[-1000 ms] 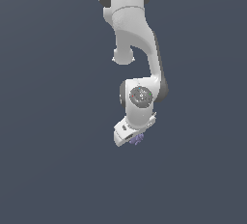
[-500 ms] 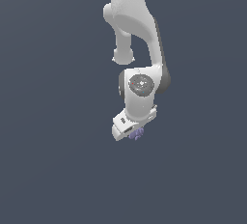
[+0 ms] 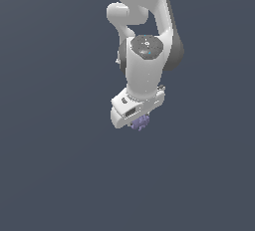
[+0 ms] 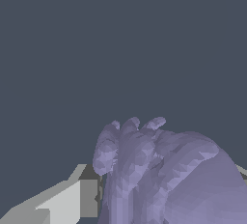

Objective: Pick up the object and move it to a goal position.

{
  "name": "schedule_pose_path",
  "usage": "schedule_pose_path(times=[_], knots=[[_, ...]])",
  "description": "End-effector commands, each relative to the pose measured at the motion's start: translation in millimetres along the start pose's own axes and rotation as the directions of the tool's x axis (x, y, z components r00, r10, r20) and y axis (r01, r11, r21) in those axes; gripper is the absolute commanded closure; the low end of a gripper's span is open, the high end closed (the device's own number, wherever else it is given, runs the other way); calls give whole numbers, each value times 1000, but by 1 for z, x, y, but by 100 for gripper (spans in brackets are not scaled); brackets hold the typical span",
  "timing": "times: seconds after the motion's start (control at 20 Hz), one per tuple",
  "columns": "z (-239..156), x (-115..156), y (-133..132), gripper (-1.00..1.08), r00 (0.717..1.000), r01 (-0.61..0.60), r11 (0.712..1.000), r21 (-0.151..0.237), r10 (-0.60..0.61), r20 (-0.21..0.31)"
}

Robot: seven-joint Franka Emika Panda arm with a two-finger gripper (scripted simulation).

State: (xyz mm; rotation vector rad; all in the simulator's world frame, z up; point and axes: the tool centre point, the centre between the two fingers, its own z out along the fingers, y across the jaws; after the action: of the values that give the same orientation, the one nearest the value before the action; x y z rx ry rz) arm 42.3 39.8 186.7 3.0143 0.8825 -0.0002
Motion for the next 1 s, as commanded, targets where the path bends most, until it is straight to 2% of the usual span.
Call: schedule_pose_path(times=[0.0,0.5,0.95], knots=[[-30,-5,-1,108,1000,1,1000,0,-1,0],[-128,-20,-1,108,1000,1,1000,1,-1,0],[-166,-24,1,108,1000,0,1000,1,0,0]])
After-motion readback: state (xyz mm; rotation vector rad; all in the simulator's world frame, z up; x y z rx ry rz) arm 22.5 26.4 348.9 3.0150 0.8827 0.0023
